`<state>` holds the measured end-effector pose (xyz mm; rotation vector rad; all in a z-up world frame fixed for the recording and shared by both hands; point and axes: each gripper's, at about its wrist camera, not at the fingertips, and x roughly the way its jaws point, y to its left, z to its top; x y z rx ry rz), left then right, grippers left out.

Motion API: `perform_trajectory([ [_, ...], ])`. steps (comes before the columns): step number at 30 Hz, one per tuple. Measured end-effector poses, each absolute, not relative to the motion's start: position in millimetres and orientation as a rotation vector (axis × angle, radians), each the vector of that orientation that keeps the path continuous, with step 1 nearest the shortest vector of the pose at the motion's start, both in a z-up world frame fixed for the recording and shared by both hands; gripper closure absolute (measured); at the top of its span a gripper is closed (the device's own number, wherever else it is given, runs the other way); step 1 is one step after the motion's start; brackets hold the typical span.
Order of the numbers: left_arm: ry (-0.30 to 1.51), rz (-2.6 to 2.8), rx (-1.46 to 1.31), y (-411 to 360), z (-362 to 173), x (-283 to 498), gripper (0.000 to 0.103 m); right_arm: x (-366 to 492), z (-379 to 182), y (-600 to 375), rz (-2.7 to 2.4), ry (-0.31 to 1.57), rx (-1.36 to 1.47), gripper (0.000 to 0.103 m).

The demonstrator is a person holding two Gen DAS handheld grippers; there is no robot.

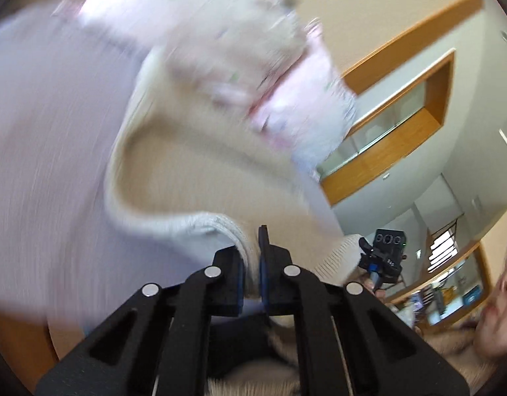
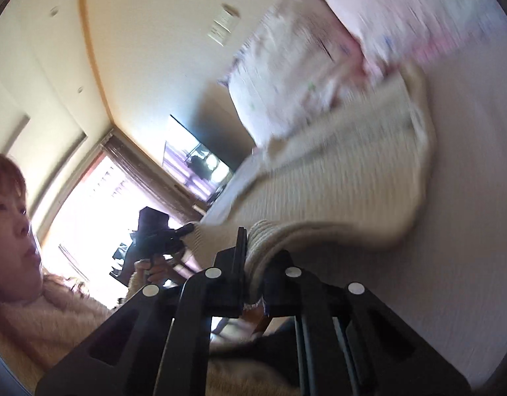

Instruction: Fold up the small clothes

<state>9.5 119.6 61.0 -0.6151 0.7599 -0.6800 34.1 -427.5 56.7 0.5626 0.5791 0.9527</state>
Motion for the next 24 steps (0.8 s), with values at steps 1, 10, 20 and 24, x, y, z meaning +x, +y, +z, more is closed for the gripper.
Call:
perform_trajectory([
  [1, 0.725, -0.670, -0.608, 117.5, 74.3, 30.9, 0.096, 51.4, 69.0, -425.2, 0.935, 0.554, 0.554, 0.095],
  [10, 0.712, -0.310, -0.691, 101.3, 64.2, 235.6, 0.096, 241.7, 52.0, -422.4, 0.432, 0.565, 0.702, 0.095],
  [20, 0.761, -0.360, -0.794, 114.1, 40.7, 238.4, 0.012, 252.1, 38.2, -430.9, 0.105, 0.564, 0.593, 0.001],
  [24, 0.816, -0.290, -0.733, 138.4, 39.8, 225.9, 0.015, 241.7, 48.8, -439.8, 0.132, 0.482, 0.563, 0.001],
])
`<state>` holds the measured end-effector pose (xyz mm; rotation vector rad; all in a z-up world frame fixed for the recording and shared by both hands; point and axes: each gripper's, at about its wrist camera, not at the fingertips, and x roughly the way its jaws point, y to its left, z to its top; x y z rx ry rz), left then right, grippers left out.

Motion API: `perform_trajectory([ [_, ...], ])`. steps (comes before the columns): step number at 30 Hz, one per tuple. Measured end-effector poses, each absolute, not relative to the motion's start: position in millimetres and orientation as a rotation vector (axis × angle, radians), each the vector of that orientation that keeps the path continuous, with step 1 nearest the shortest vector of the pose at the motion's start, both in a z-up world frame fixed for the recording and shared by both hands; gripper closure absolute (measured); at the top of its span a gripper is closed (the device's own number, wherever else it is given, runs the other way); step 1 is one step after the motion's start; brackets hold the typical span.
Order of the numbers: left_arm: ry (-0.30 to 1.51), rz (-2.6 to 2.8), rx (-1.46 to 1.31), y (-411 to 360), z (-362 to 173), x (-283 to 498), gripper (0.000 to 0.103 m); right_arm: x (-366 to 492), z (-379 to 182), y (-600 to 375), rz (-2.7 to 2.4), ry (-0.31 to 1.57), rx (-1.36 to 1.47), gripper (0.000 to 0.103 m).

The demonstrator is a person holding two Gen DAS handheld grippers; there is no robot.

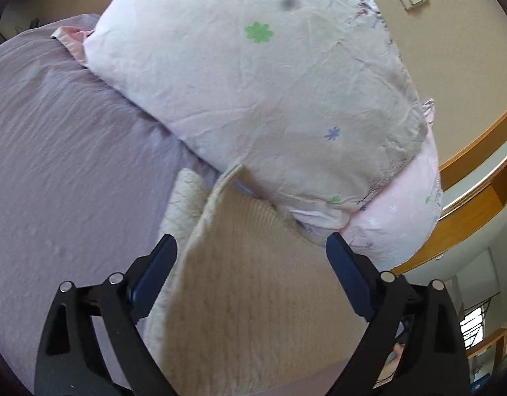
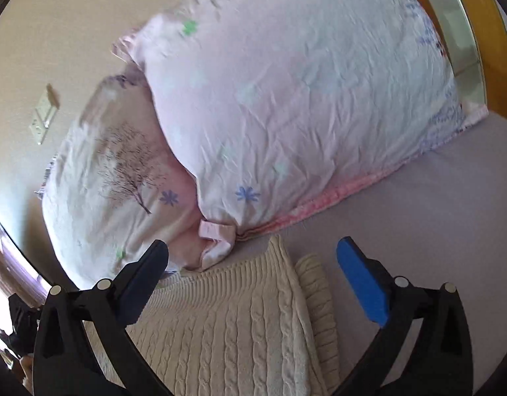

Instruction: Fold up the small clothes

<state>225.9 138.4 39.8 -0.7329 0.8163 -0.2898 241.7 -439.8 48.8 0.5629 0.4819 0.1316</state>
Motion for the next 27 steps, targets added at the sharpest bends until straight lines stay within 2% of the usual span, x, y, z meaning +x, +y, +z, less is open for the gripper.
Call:
perform_trajectory([
  [1, 0.843, -0.274, -0.725, 143.4, 33.0, 225.0, 0.019, 242.6, 46.4, -442.8, 0.145, 0.491, 0.574, 0.001],
  [3, 0.898, -0.259, -0.746, 152.8, 17.3, 222.1, 0.036, 245.7, 42.2, -445.1, 0.176, 0.530, 0.605, 0.001],
  [10, 0.927, -0.293, -0.791, 148.9, -7.3, 220.9, 0.043, 244.9, 40.2, -433.7, 0.239, 0.582, 0.651, 0.001],
  [11, 0.922, -0.286, -0.805, 149.2, -9.2, 220.5, 0.050, 245.0, 40.7, -434.2, 0.243, 0.578, 0.658, 0.001],
  [12, 0.938, -0.298, -0.840, 150.1, -14.2, 221.8, 0.072, 244.3, 41.5, -435.5, 0.251, 0.576, 0.668, 0.001],
  [13, 0.964, -0.323, -0.922, 151.7, -24.0, 223.5, 0.082, 244.6, 42.0, -436.2, 0.260, 0.573, 0.681, 0.001],
  [14, 0.961, -0.338, -1.015, 154.2, -31.9, 223.5, 0.086, 244.3, 42.3, -438.4, 0.279, 0.572, 0.702, 0.001],
  [17, 0.876, -0.385, -1.165, 151.5, -29.6, 218.2, 0.087, 242.2, 44.7, -447.3, 0.341, 0.560, 0.771, 0.001],
  [21, 0.773, -0.555, -1.148, 98.7, 20.6, 221.9, 0.088, 231.6, 58.7, -464.7, 0.360, 0.485, 0.788, 0.001],
  [24, 0.743, -0.766, -1.125, 18.2, 52.8, 236.5, 0.088, 222.6, 67.4, -479.2, 0.339, 0.430, 0.779, 0.001],
  [27, 0.800, -0.955, -1.120, -82.1, 53.7, 257.3, 0.086, 221.2, 69.0, -492.5, 0.308, 0.425, 0.757, 0.001],
])
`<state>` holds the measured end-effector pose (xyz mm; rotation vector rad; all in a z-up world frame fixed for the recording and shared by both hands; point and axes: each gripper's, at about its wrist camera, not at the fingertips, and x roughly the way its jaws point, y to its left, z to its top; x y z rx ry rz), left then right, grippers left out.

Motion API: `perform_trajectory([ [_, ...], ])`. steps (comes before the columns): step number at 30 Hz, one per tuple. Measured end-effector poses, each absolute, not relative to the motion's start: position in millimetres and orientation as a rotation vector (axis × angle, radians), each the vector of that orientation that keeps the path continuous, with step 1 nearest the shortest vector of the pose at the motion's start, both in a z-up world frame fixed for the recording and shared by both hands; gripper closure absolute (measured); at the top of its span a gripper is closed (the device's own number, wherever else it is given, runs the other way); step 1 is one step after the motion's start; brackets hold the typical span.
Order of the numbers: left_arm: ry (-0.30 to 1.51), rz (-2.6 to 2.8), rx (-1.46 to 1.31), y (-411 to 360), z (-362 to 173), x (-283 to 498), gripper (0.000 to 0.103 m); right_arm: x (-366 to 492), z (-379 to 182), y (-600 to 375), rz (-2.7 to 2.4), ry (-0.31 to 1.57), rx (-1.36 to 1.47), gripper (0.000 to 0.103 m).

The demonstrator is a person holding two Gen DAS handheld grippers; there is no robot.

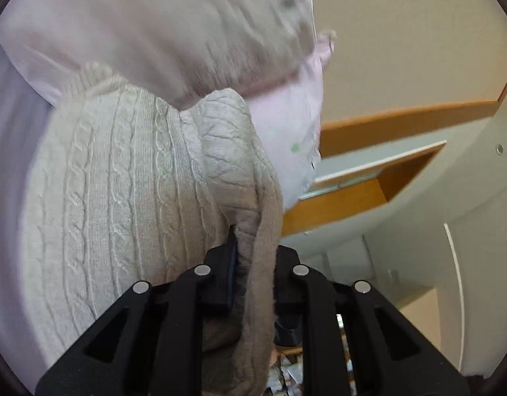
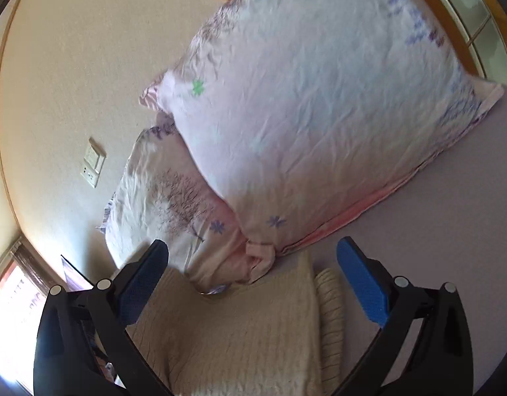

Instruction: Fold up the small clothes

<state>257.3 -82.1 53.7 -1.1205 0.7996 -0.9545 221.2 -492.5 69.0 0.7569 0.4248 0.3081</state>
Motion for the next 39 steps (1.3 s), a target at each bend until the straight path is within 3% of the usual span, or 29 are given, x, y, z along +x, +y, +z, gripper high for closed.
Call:
perform_trajectory([
  [1, 0.849, -0.998, -1.137, -113.7, 46.0, 265.1, 0.083, 223.0, 68.3, -495.4, 0.311, 0.436, 0.757, 0.001],
  [2, 0.915, -1.040, -1.166, -142.1, 35.7, 272.1, 0.072, 225.8, 66.3, -497.9, 0.321, 0.460, 0.757, 0.001],
  [3, 0.991, -1.087, -1.201, -167.2, 24.0, 277.9, 0.067, 228.7, 64.2, -499.3, 0.328, 0.486, 0.756, 0.001],
  [5, 1.031, -1.118, -1.191, -181.3, 18.5, 276.8, 0.066, 234.1, 60.6, -502.3, 0.349, 0.544, 0.760, 0.001],
  [8, 0.910, -1.019, -1.046, -145.8, 35.9, 265.7, 0.035, 242.5, 51.0, -505.7, 0.374, 0.636, 0.792, 0.001],
  [9, 0.861, -0.918, -0.970, -123.5, 43.6, 261.6, 0.028, 246.2, 45.3, -504.9, 0.376, 0.680, 0.801, 0.001],
  [12, 0.850, -0.650, -0.752, -85.0, 49.4, 258.0, 0.024, 258.9, 22.4, -498.3, 0.373, 0.827, 0.822, 0.001],
  [17, 1.024, -0.568, -0.647, -81.8, 12.6, 263.7, 0.023, 269.3, -2.5, -481.2, 0.426, 0.955, 0.818, 0.011],
  [22, 1.085, -0.593, -0.604, -98.0, -12.4, 264.0, 0.023, 268.9, -10.0, -473.9, 0.414, 0.983, 0.779, 0.033],
  [23, 1.070, -0.610, -0.625, -99.9, -15.3, 264.5, 0.024, 268.4, -11.5, -472.5, 0.404, 0.988, 0.765, 0.044],
  [25, 1.052, -0.603, -0.633, -102.6, -15.2, 259.0, 0.030, 269.0, -12.6, -469.0, 0.419, 0.979, 0.763, 0.058],
  [27, 1.037, -0.620, -0.692, -99.1, -19.3, 260.4, 0.054, 266.8, -9.0, -464.7, 0.445, 0.947, 0.761, 0.066],
  [29, 1.026, -0.677, -0.744, -86.4, -15.7, 257.8, 0.066, 261.9, -0.9, -458.0, 0.481, 0.910, 0.747, 0.068],
  [32, 0.991, -0.738, -0.720, -59.3, 6.8, 243.3, 0.068, 253.9, 10.1, -435.4, 0.629, 0.874, 0.764, 0.069],
  [35, 0.941, -0.661, -0.563, -29.0, 29.0, 232.2, 0.062, 255.6, 18.2, -388.1, 0.688, 0.878, 0.651, 0.066],
  [39, 0.929, -0.423, -0.461, 7.4, 30.3, 228.5, 0.051, 257.2, 16.5, -356.9, 0.529, 0.935, 0.458, 0.049],
])
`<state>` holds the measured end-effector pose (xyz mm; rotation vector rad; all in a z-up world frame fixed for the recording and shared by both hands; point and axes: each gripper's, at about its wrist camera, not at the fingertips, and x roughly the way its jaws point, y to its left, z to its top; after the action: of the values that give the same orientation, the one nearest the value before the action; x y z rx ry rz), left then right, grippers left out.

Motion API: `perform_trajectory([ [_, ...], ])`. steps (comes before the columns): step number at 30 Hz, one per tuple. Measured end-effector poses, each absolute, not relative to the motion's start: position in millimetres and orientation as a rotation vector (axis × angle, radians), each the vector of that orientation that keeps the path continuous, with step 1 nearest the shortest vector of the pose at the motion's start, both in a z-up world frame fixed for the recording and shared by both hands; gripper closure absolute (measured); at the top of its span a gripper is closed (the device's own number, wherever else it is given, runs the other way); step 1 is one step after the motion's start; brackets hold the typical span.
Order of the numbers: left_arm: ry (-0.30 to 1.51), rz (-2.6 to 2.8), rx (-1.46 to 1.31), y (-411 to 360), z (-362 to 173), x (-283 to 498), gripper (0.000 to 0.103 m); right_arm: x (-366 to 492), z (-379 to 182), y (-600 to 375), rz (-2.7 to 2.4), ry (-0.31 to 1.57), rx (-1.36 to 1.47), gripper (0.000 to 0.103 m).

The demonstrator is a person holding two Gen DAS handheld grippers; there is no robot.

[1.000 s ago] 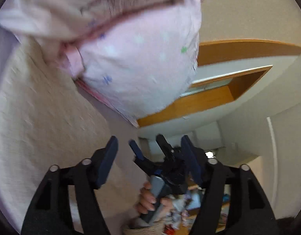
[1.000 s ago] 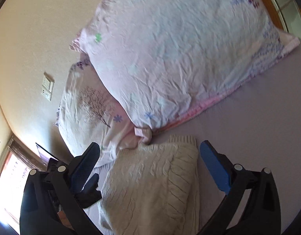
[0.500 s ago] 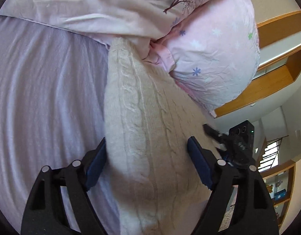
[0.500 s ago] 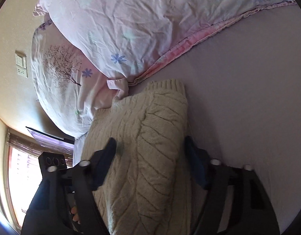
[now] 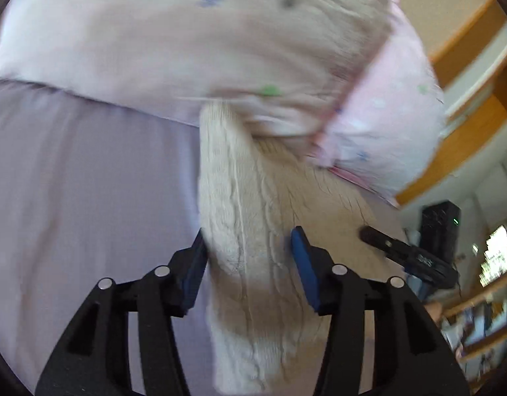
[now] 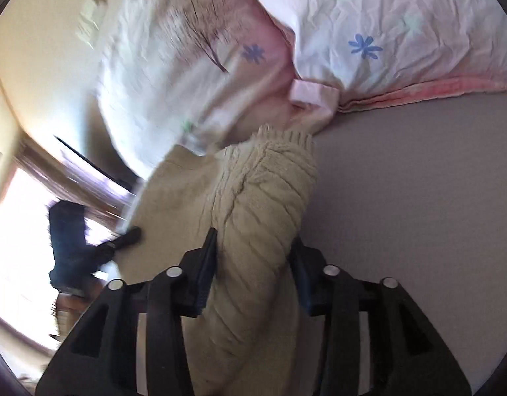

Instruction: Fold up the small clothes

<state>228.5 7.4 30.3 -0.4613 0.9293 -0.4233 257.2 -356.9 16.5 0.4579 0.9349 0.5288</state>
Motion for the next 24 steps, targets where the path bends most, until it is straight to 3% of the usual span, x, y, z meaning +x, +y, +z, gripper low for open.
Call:
perform_trajectory([
  [3, 0.831, -0.444, -0.488, 24.5, 43.5, 206.8, 0.033, 246.7, 19.6, -378.5, 0.566, 0.908, 0.589, 0.040],
  [5, 0.800, -0.452, -0.466, 23.2, 51.3, 196.2, 0.032, 243.0, 20.6, -382.3, 0.585, 0.888, 0.619, 0.040],
  [6, 0.794, -0.475, -0.459, 19.9, 54.2, 191.3, 0.031, 244.3, 19.2, -377.6, 0.586, 0.893, 0.601, 0.056],
  [7, 0.795, -0.505, -0.459, 14.1, 55.1, 189.0, 0.031, 247.0, 16.3, -369.3, 0.576, 0.908, 0.555, 0.079],
  [8, 0.800, -0.537, -0.456, 9.9, 55.8, 184.8, 0.031, 246.6, 16.2, -369.3, 0.555, 0.904, 0.524, 0.092],
  [13, 0.809, -0.612, -0.340, -30.1, 52.6, 170.6, 0.031, 243.2, 35.4, -365.1, 0.290, 0.758, 0.318, 0.094],
  [16, 0.813, -0.608, -0.344, -29.7, 49.7, 164.3, 0.031, 251.8, 19.0, -365.4, 0.209, 0.855, 0.302, 0.094],
  [19, 0.801, -0.559, -0.296, -26.2, 51.7, 149.4, 0.027, 236.8, 36.3, -376.4, 0.188, 0.802, 0.352, 0.093],
  [21, 0.787, -0.486, -0.232, -23.7, 53.1, 133.8, 0.006, 208.9, 59.3, -390.7, 0.196, 0.726, 0.407, 0.085],
  [22, 0.775, -0.414, -0.191, -23.1, 53.2, 124.1, 0.002, 191.4, 69.4, -395.4, 0.214, 0.692, 0.423, 0.067],
  [23, 0.755, -0.349, -0.162, -21.9, 53.0, 116.3, 0.002, 176.5, 77.5, -398.9, 0.224, 0.666, 0.428, 0.038],
  [24, 0.739, -0.267, -0.124, -23.4, 51.5, 107.4, 0.002, 158.3, 83.4, -400.1, 0.240, 0.643, 0.425, 0.016],
])
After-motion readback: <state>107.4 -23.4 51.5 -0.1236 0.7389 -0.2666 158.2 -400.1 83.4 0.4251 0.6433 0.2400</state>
